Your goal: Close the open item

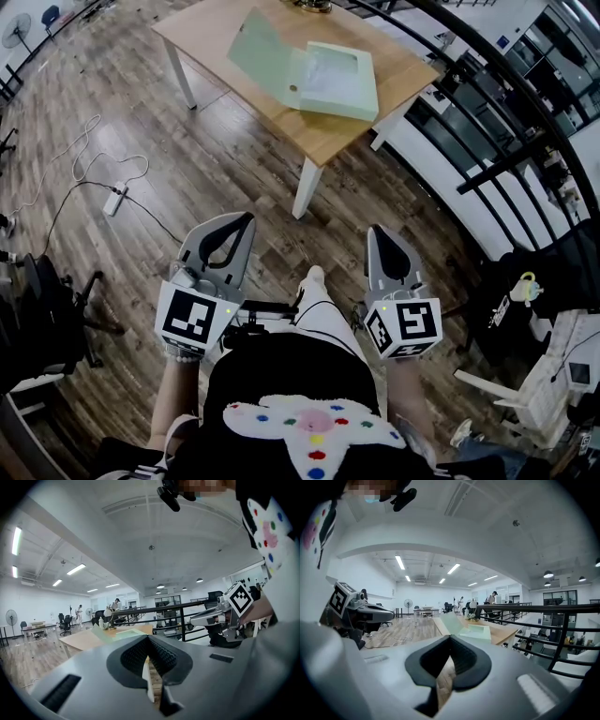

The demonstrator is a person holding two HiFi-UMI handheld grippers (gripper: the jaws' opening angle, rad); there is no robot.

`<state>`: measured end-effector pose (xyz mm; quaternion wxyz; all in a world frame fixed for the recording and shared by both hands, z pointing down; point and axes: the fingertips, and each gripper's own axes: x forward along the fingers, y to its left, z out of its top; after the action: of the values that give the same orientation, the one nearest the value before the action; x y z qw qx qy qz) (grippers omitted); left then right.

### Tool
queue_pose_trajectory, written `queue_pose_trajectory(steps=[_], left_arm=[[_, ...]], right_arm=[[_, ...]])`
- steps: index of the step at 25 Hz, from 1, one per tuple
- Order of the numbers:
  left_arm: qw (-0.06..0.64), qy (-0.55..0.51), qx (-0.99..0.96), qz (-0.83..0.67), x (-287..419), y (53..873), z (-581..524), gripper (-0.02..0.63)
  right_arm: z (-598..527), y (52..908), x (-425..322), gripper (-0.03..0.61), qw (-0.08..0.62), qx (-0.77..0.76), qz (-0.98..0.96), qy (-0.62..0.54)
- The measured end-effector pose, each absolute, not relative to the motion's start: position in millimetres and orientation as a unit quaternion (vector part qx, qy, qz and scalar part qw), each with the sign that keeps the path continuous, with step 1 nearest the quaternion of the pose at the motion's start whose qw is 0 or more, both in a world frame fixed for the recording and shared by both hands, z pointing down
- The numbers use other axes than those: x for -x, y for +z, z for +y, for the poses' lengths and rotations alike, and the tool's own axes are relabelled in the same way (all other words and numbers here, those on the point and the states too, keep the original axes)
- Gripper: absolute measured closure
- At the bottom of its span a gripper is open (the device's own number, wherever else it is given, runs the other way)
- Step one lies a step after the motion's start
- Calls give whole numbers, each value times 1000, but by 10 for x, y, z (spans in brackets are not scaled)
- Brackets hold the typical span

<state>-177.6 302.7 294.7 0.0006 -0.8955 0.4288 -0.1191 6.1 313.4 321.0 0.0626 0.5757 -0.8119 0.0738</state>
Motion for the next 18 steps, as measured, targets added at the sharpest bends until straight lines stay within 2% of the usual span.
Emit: queue_pose_trajectory(steps=[18], left_arm=[[-11,-112,894,433,1573,3071,2446,607]], right_arm=[[2456,3249,-144,571,66,-562,-821,71]])
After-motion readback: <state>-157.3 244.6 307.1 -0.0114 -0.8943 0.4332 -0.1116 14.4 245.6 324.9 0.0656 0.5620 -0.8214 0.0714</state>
